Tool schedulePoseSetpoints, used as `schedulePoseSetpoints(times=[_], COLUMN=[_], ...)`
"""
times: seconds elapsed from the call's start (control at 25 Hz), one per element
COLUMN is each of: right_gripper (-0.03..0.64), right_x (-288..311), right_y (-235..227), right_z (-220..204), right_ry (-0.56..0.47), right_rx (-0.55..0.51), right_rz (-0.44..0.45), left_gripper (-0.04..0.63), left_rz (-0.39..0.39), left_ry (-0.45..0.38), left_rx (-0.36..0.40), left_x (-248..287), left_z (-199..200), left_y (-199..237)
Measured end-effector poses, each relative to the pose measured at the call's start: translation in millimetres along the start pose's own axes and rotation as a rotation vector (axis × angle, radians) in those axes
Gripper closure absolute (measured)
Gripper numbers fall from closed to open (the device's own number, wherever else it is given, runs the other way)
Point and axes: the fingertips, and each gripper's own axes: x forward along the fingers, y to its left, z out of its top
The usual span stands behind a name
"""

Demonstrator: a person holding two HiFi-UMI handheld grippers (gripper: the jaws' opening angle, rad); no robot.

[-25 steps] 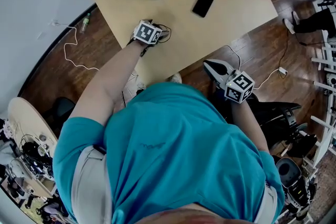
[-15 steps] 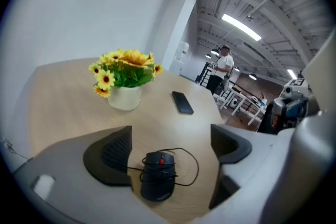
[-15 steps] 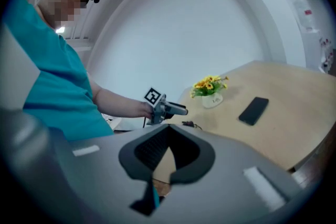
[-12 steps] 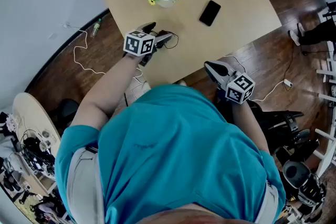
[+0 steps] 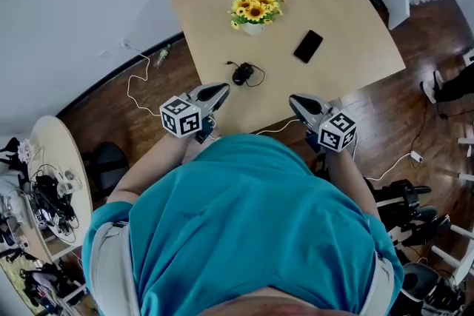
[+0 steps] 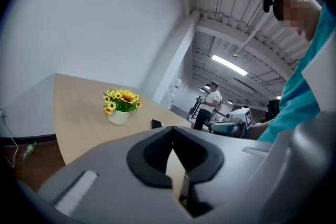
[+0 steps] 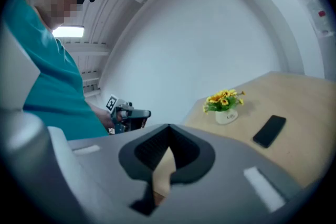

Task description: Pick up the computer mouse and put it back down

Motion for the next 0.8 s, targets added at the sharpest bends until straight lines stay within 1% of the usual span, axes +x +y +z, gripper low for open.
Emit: schedulePoseSetpoints(times=[0.12, 0.2, 0.36, 0.44, 0.56, 0.64, 0.72, 0.8], right_gripper=[0.614, 0.614, 0.614, 0.614, 0.614, 0.614, 0.614, 0.614], right_x=[6.8, 17.9, 42.7, 53.2, 68.9, 80.1, 93.4, 102.6], right_y=[7.3, 18.6, 66.2, 89.7, 126.4, 164.2, 205.1, 241.8], right_z=[-4.8, -4.8, -4.3, -8.7, -23.1, -41.2, -61.0, -78.6], right_ry=[0.005, 0.013, 0.019, 0.029, 0.041, 0.045, 0.058, 0.084], right_rx=[0.004, -0.006, -0.051, -0.064, -0.045, -0.017, 0.008, 0.018], right_rz=[0.047, 0.074, 0.113, 0.099, 0.042, 0.018, 0.013, 0.009], left_gripper=[0.592, 0.592, 0.591, 0.591, 0.591, 0.591, 0.591, 0.591], left_rz=[0.012, 0.013, 0.014, -0.003, -0.053, -0.090, -0.127, -0.149], left_ry=[-0.022, -0.041, -0.054, -0.069, -0.092, -0.086, -0.079, -0.071], left_rx=[0.004, 0.015, 0.059, 0.080, 0.102, 0.113, 0.120, 0.111], left_x=[-26.3, -45.1, -94.8, -122.8, -169.3, -205.1, -238.0, -264.4], left_z=[-11.3, -14.4, -21.7, -23.1, -31.2, -44.3, -54.2, -61.5], left_y=[-26.4, -36.0, -34.9, -30.1, -27.2, -27.4, -24.9, -21.1])
